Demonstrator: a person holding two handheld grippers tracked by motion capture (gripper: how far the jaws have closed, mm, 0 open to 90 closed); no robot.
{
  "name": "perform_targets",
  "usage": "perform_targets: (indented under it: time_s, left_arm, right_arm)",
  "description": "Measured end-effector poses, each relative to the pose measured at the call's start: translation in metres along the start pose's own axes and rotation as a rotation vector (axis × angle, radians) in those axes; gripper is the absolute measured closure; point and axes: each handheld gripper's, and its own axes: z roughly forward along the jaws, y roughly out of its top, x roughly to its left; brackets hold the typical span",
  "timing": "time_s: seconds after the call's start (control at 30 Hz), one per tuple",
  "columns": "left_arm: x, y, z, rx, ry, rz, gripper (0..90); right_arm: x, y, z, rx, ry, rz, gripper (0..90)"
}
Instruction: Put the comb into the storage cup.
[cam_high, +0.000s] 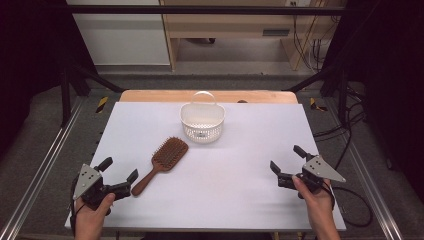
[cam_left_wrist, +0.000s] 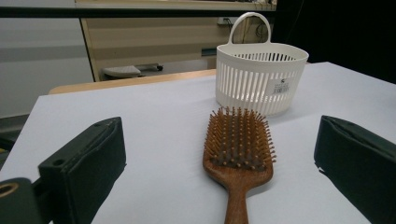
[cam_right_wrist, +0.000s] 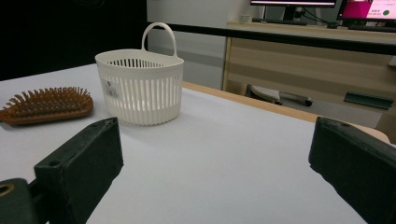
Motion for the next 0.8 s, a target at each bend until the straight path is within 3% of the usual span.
perform_targets:
  time_s: [0.3, 0.57, 0.8]
  left_arm:
    - [-0.021, 0.023, 0.022, 0.115, -0.042, 0.055, 2.4]
    - [-0.030, 0.040, 0.048, 0.193, -0.087, 0.093, 2.9]
    - [-0.035, 0.050, 0.059, 0.250, -0.105, 0.128, 2.9]
  right_arm:
    - [0.000, -0.001, 0.001, 0.008, -0.004, 0.008, 3.0]
    - [0.001, -0.001, 0.002, 0.010, -0.015, 0.034, 2.7]
    - [0.002, 0.000, 0.004, 0.011, -0.019, 0.043, 2.7]
